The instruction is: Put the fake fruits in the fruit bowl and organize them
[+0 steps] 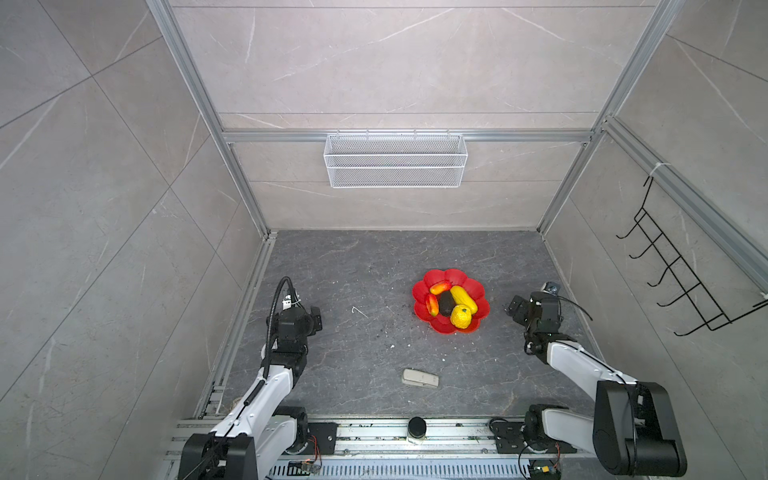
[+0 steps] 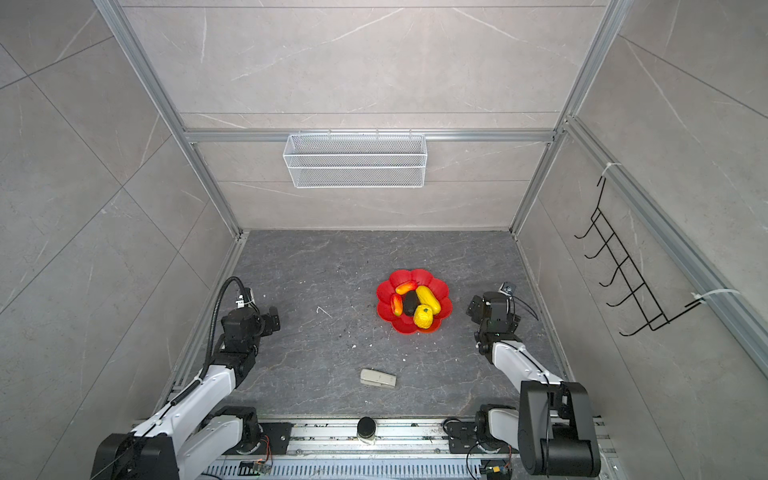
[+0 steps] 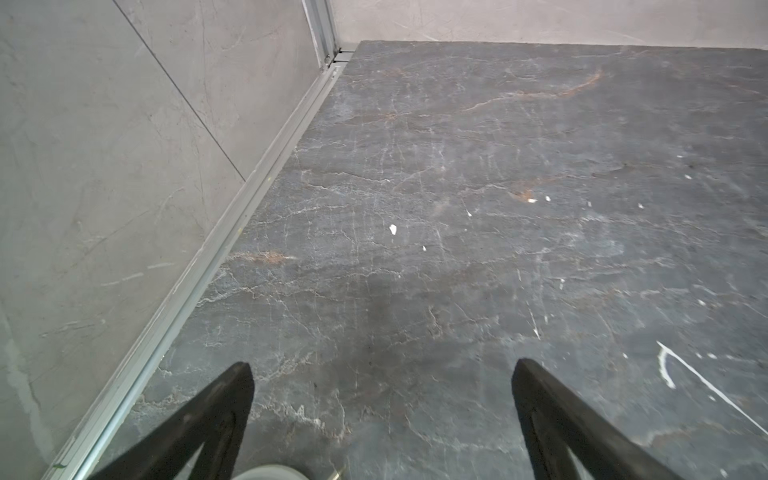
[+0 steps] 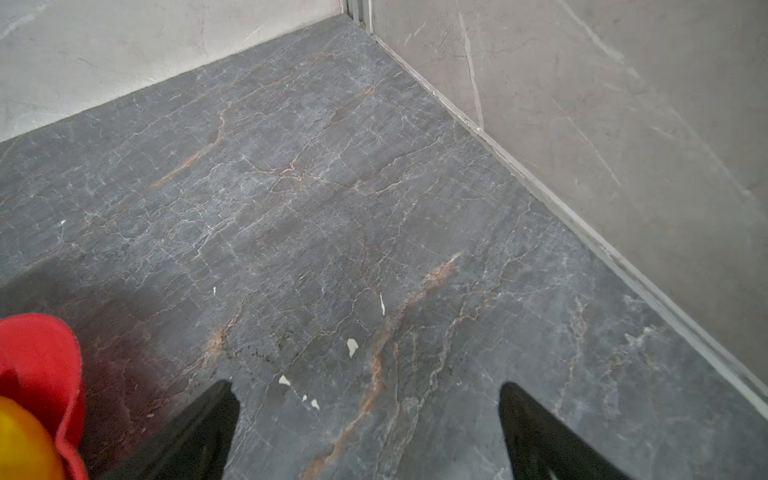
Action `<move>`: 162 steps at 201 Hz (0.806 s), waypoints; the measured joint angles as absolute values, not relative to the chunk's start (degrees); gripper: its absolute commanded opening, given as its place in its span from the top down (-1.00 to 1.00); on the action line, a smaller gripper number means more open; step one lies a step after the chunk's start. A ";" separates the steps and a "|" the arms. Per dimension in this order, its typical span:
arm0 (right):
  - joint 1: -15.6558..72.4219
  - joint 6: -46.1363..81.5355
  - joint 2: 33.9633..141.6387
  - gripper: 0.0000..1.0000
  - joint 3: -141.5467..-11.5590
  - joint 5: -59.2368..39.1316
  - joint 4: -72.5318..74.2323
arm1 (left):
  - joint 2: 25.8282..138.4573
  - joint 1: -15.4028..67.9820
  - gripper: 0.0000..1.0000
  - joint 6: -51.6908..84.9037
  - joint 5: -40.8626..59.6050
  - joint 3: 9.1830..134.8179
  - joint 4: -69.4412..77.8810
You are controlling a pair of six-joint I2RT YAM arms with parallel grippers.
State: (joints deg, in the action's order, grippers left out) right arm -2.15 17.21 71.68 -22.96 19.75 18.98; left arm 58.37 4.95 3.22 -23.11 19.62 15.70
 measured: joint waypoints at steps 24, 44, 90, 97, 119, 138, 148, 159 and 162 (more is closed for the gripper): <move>-0.25 14.48 77.49 -1.00 -19.53 19.81 31.66 | 64.14 3.44 -1.00 2.20 -23.38 19.90 22.37; 2.15 11.62 81.34 -1.00 -19.86 19.42 36.75 | 69.67 1.15 -1.00 2.42 -21.10 19.97 27.46; 3.53 6.57 85.80 -1.00 -20.45 14.74 47.29 | 84.38 -2.22 -1.00 3.22 -15.66 20.49 37.82; 3.55 6.26 86.11 -1.00 -20.23 14.33 47.55 | 84.95 -2.15 -1.00 3.18 -14.81 20.43 38.28; 3.64 5.43 86.43 -1.00 -19.66 13.63 49.84 | 85.52 -1.91 -1.00 2.98 -12.84 20.36 41.52; 3.64 4.99 86.48 -1.00 -19.66 13.39 50.74 | 85.52 -1.91 -1.00 2.98 -11.90 20.36 43.11; 3.64 4.84 86.48 -1.00 -19.64 13.26 51.07 | 85.54 -1.91 -1.00 2.98 -11.73 20.36 43.70; 3.64 4.84 86.48 -1.00 -19.64 13.23 51.31 | 85.54 -1.91 -1.00 2.98 -11.57 20.36 44.03; 3.64 4.82 86.48 -1.00 -19.64 13.23 51.33 | 85.54 -1.89 -1.00 2.98 -11.53 20.36 44.05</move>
State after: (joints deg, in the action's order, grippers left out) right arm 3.64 4.82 86.48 -19.64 13.23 51.33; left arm 85.54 -1.89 2.98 -11.53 20.36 44.05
